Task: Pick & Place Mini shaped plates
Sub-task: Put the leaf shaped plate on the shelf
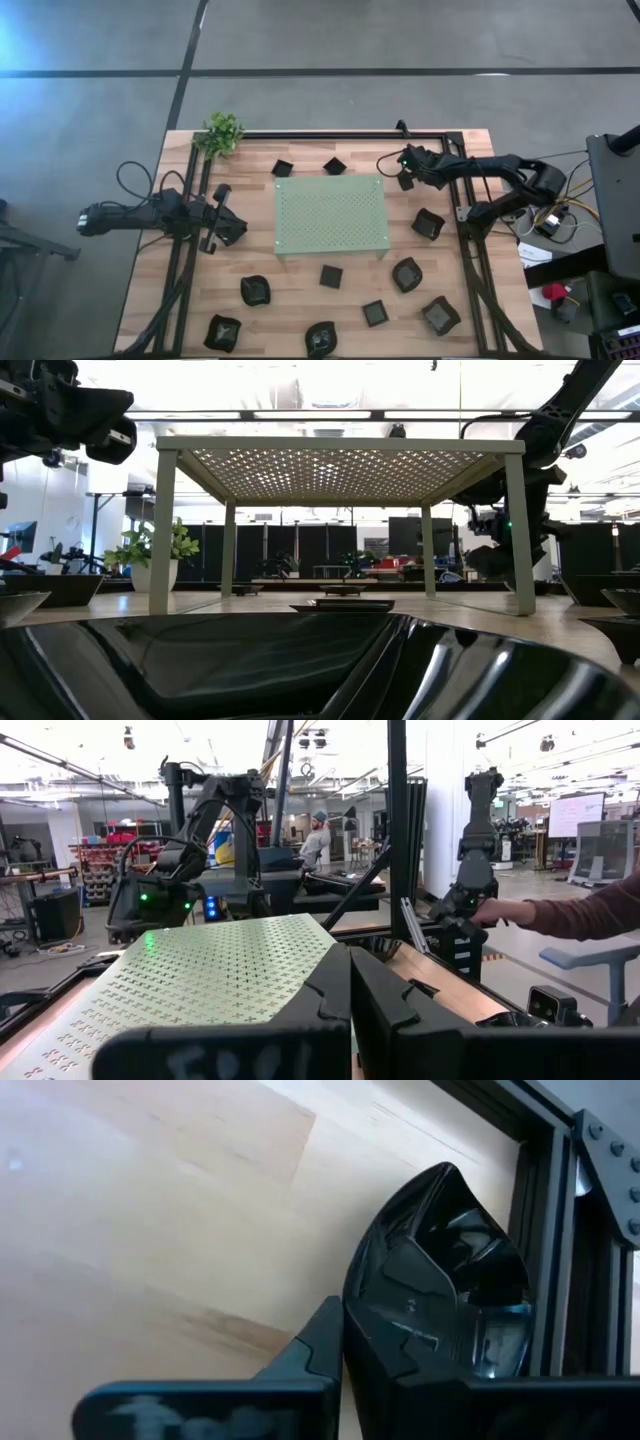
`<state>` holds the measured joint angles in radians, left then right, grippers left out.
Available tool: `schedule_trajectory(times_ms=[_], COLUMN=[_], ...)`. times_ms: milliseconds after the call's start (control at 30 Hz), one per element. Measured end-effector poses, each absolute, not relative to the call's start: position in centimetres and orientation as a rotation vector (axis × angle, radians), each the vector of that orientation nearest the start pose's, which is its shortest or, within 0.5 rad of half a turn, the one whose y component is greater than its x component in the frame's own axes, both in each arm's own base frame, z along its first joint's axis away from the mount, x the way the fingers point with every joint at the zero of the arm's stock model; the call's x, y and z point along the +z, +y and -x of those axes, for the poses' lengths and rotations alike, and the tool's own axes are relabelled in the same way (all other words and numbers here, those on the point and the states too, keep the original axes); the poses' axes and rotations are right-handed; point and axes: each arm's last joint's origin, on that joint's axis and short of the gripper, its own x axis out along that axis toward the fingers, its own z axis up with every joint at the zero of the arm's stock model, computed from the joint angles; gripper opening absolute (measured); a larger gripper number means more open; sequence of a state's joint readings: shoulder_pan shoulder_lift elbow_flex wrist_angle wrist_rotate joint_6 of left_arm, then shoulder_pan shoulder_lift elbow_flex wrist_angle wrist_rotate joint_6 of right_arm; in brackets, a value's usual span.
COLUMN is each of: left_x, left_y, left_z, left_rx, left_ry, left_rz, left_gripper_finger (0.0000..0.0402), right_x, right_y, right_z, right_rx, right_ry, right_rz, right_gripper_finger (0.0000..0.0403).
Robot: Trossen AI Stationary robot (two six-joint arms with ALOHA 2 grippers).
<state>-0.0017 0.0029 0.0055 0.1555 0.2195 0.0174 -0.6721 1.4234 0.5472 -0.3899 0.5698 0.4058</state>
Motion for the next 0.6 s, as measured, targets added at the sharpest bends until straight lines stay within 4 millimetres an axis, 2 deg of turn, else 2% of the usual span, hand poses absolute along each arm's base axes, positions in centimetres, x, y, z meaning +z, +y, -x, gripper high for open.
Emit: schedule_trajectory(times_ms=[200, 600], left_x=[18.0, 18.0], left_y=[-0.6, -0.6], left_z=[-9.6, -9.6], left_rx=[-0.219, -0.219], left_ry=[-0.16, -0.159], left_rz=[-0.035, -0.035], left_gripper_finger=[0.0, 0.0], right_x=[13.9, 18.9], right_y=[-13.7, -10.4], right_z=[-15.9, -17.2], right_rx=[-1.279, -1.123], right_ry=[1.103, 1.129], right_rz=[-0.339, -0.232], right_gripper_finger=[0.0008, 0.0008])
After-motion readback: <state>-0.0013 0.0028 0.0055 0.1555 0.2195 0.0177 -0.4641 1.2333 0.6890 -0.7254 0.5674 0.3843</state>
